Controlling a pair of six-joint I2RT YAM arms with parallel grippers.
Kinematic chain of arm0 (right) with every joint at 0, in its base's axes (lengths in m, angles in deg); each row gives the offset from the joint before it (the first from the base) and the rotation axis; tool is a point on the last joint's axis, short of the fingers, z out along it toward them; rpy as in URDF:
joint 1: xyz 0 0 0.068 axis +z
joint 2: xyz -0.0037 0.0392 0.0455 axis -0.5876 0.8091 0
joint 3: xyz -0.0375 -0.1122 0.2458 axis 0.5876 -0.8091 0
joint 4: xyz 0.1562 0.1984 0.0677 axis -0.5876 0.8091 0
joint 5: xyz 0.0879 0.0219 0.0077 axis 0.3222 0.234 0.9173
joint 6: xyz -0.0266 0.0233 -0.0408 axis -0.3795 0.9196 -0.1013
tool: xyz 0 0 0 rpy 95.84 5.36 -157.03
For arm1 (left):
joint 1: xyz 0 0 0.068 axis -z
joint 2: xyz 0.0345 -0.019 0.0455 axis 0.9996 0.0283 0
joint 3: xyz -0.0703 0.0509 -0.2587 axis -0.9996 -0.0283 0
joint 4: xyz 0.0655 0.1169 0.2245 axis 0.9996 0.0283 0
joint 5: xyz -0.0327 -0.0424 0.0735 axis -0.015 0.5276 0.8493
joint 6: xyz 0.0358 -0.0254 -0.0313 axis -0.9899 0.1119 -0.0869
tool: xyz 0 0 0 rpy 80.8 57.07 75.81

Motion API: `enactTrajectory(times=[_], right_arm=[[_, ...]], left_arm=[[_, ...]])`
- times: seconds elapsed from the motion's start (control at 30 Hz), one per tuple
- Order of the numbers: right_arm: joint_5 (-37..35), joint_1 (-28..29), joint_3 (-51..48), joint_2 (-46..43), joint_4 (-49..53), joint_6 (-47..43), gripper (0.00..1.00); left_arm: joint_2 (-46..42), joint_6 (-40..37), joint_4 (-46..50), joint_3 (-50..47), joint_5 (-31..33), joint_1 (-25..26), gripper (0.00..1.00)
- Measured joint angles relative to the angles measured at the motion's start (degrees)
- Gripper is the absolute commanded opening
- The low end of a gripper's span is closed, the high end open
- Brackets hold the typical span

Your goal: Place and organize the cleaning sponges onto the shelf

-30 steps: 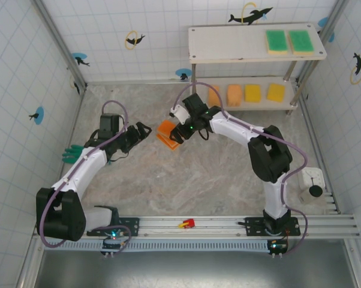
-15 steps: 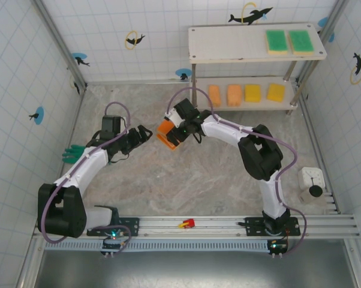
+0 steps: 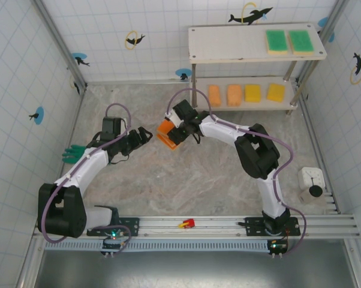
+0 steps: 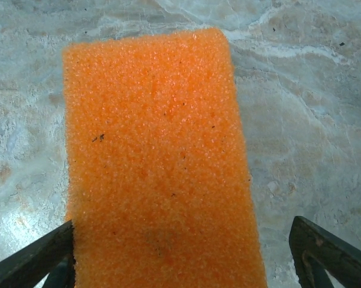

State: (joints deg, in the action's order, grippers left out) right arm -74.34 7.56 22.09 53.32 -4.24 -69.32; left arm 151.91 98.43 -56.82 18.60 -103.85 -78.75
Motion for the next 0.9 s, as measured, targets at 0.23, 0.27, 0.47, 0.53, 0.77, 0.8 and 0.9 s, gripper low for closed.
enactTrajectory(times=[0.23,0.27,0.47,0.53,0.77,0.8,0.9], right_arm=[[-0.4,0.0,0.0,0.0,0.0,0.0,0.75],[-0.5,0.0,0.0,0.0,0.0,0.0,0.74],[-0.4,0.0,0.0,0.0,0.0,0.0,0.67],[-0.4,0.0,0.0,0.0,0.0,0.0,0.64],[0.9,-0.1,0.6,0.0,0.5,0.4,0.59],[1.1,-0.2,0.6,0.0,0.5,0.4,0.58],[2.0,-0.5,0.6,0.0,0.5,0.8,0.57]], left_arm=[[-0.4,0.0,0.0,-0.4,0.0,0.0,0.97],[-0.5,0.0,0.0,-0.5,0.0,0.0,0.97],[-0.5,0.0,0.0,-0.7,0.1,0.0,0.97],[-0.5,0.0,0.0,-0.7,0.1,0.0,0.97],[-0.5,0.0,0.0,-0.7,0.2,0.0,0.97],[-0.5,0.0,0.0,-0.7,0.2,0.0,0.97],[-0.5,0.0,-0.1,-0.7,0.2,0.0,0.97]])
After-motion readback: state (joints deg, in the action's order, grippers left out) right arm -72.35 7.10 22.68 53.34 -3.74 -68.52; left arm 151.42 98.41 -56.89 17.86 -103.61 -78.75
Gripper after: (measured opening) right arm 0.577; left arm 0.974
